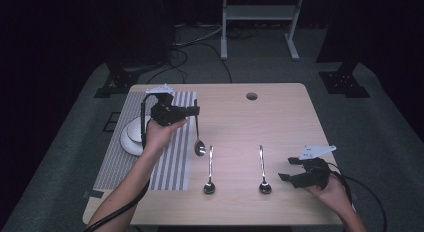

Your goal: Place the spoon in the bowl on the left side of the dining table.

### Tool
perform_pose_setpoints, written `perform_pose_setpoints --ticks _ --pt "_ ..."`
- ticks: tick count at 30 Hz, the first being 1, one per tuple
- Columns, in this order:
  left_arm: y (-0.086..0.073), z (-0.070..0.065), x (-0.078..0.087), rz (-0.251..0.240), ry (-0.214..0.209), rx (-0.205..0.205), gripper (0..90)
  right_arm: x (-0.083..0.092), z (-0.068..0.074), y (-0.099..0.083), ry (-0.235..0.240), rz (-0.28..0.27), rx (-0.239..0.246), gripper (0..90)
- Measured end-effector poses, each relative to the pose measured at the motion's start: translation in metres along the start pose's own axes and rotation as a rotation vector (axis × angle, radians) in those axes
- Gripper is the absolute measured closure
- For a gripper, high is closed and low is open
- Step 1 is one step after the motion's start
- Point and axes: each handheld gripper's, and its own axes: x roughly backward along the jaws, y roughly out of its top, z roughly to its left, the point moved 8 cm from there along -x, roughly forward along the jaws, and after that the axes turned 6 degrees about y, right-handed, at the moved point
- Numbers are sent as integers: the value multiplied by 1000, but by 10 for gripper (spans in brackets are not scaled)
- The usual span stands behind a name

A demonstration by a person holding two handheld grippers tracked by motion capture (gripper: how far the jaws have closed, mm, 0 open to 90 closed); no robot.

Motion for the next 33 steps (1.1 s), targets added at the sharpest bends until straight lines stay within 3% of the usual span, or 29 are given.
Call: perform_pose_setpoints --ticks 13,22,33 --pt "13 33 26 -28 94 15 892 0 0 0 0 -2 0 258" --pt "22 63 49 -55 174 55 892 1 0 -1 0 -3 -3 258" --pt "26 84 65 -78 235 80 892 1 -2 -1 -2 -2 -2 258"
